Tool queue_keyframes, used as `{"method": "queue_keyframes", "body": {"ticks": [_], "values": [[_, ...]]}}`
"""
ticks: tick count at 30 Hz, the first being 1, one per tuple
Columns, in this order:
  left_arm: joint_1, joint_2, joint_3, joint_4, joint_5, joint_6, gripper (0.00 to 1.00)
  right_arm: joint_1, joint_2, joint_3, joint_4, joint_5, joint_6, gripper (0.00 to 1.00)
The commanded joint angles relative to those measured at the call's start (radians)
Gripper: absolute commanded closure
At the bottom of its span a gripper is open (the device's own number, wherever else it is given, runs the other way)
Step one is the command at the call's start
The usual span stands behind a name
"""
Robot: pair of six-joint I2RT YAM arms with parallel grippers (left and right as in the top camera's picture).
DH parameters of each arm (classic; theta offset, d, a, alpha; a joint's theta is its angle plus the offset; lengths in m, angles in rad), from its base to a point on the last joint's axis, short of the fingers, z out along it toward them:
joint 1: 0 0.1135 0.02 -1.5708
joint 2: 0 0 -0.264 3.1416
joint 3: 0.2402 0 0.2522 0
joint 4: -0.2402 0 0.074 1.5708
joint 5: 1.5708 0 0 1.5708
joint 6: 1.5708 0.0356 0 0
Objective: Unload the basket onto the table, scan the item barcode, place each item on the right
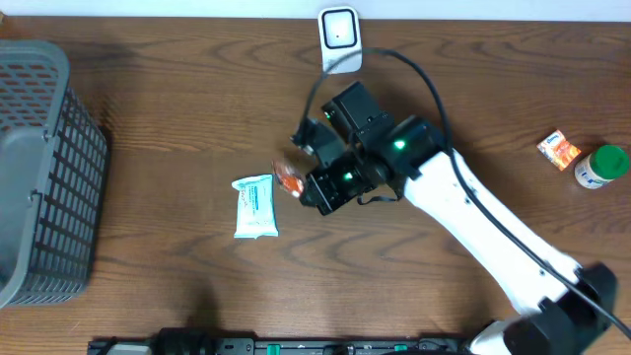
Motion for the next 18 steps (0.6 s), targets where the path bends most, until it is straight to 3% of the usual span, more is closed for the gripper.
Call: {"method": "queue_keyframes", "body": {"ticks": [1,10,14,18], "values": [[-0.004,-0.002,0.002,-0.002,-0.009,0.01,0.16,-0.052,0.032,-0.086,0.046,-0.267,0.003,0.99],[-0.004,-0.002,0.002,-0.002,-0.009,0.01,0.16,-0.261,0.131,-0.153,0.066,-0.375,-0.02,0.99],[-0.004,-0.002,0.002,-0.002,-0.009,0.01,0.16,-0.351,0.17,-0.154,0.065,-0.324,-0.02,0.97],[-0.004,-0.002,0.002,-0.002,-0.009,0.01,0.16,-0.423,0.18,-0.154,0.058,-0.005,0.027,0.66]]}}
